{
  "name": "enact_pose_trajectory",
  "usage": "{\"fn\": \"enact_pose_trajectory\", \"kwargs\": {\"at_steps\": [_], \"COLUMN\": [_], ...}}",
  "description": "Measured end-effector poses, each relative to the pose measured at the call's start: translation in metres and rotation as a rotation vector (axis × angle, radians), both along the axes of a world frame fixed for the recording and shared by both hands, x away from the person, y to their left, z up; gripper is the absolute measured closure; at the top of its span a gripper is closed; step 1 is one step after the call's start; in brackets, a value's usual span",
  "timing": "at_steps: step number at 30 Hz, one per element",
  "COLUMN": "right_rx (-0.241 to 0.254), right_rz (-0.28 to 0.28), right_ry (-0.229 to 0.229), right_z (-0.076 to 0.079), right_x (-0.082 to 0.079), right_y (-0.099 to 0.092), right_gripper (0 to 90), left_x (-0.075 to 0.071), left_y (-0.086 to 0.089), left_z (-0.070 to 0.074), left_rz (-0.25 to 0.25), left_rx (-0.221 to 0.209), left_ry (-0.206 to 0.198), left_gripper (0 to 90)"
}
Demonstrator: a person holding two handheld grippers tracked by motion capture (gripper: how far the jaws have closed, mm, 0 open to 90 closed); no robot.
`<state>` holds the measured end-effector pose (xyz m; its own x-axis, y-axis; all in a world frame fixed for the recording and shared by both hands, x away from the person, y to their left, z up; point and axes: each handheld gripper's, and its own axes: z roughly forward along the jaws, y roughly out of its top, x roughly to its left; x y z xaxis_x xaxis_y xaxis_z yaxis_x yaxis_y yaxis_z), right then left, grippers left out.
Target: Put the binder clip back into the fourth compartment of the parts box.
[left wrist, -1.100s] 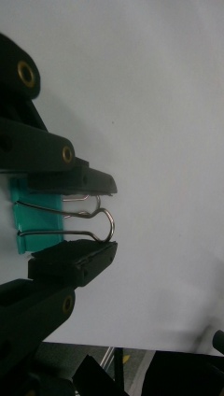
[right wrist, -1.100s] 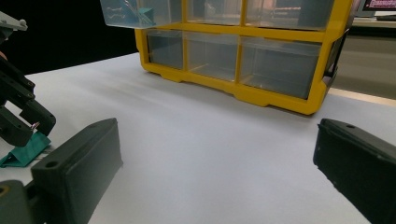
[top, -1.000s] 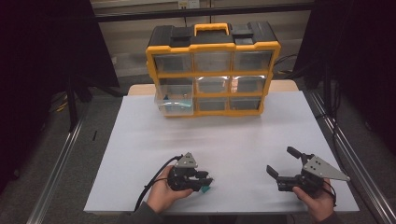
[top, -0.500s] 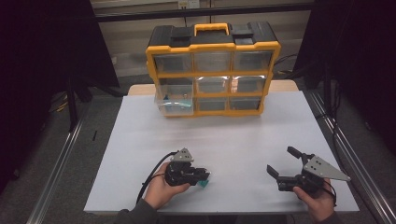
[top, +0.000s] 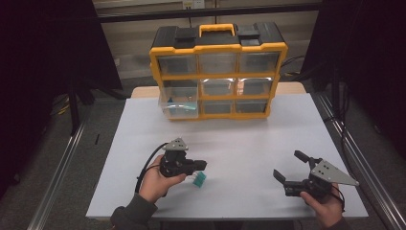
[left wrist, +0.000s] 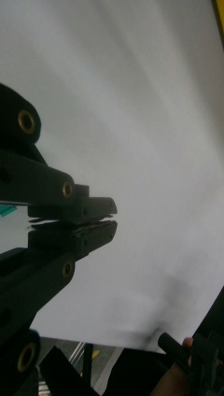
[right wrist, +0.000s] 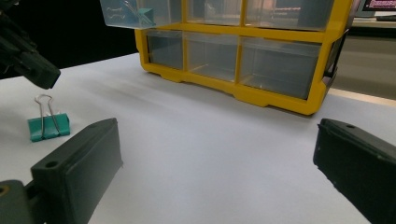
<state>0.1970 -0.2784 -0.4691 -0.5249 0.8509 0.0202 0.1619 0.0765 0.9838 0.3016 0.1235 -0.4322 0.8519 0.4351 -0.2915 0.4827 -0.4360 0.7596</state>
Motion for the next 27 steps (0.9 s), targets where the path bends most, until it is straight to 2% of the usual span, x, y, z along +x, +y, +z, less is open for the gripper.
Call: {"fn": "enact_pose_trajectory", "kwargs": {"at_steps": [3,5,7,9,10,11,15,19,23,27], "right_rx": [0.000,0.004,0.007,0.006,0.003,0.004,0.001,0.007,0.000,0.000], "right_rz": [-0.004,-0.007,-0.013,-0.007,-0.006,-0.006,-0.005,-0.008,-0.001,0.002], "right_ry": [-0.002,-0.002,0.000,0.000,0.003,-0.001,-0.004,0.005,0.000,0.002], "right_z": [0.000,0.000,0.000,-0.001,0.000,0.000,0.000,-0.001,0.000,-0.001], "right_x": [0.000,0.000,0.000,0.000,0.000,0.000,0.000,0.000,0.000,0.000], "right_y": [0.000,0.000,-0.001,-0.001,-0.001,0.000,0.000,0.000,0.000,0.000], "right_gripper": [0.5,0.6,0.5,0.5,0.5,0.5,0.5,0.5,0.5,0.5], "left_x": [0.000,-0.002,-0.005,-0.008,-0.008,-0.009,-0.013,-0.017,-0.019,-0.022], "left_y": [0.002,0.004,0.006,0.007,0.008,0.010,0.017,0.023,0.024,0.021], "left_z": [-0.007,-0.011,-0.014,-0.017,-0.018,-0.019,-0.026,-0.034,-0.038,-0.042], "left_rz": [0.001,0.012,0.012,0.011,-0.008,-0.006,0.008,0.015,0.012,0.041], "left_rx": [0.003,-0.008,0.014,0.052,0.059,0.053,0.089,0.097,0.108,0.119], "left_ry": [0.011,0.009,0.004,-0.047,-0.047,-0.042,-0.050,-0.048,-0.041,-0.055], "left_gripper": [84.0,76.6,71.0,57.9,55.2,52.6,42.6,42.1,47.1,45.9]}}
